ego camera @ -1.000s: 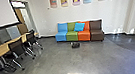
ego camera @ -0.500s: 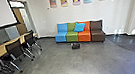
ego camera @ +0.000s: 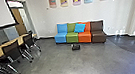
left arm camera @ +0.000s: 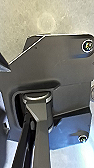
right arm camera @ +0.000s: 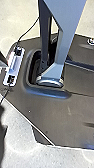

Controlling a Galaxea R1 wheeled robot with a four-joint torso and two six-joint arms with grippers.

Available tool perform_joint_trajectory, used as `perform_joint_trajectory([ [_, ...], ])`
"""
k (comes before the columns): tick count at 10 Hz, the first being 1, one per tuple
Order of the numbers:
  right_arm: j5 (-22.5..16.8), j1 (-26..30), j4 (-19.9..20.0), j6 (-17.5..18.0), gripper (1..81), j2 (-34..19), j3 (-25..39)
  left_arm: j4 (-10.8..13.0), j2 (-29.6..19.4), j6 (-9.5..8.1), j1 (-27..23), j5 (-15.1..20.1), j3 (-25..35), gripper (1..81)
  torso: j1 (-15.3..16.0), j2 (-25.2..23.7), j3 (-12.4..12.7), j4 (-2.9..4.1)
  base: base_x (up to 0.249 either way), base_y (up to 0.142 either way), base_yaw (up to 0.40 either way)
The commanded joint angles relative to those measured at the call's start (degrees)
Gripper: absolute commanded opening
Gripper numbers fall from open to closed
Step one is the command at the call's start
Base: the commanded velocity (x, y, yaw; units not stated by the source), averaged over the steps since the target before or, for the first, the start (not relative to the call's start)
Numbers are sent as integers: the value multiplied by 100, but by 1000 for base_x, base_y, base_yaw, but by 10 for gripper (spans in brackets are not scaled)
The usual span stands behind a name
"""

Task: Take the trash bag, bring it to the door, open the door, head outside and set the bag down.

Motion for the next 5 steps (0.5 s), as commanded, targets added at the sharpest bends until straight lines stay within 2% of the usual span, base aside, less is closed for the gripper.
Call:
perform_joint_trajectory([
  [1, -372, 186, -59, -37, 811, -18, 10, 40, -6, 26, -252, 330, 4, 811, 0, 0, 0, 0, 185, 0, 0],
  [5, -372, 195, -59, -37, 811, 17, -60, 49, -6, 26, -252, 330, 12, 811, 0, 0, 0, 0, 185, 0, 0],
])
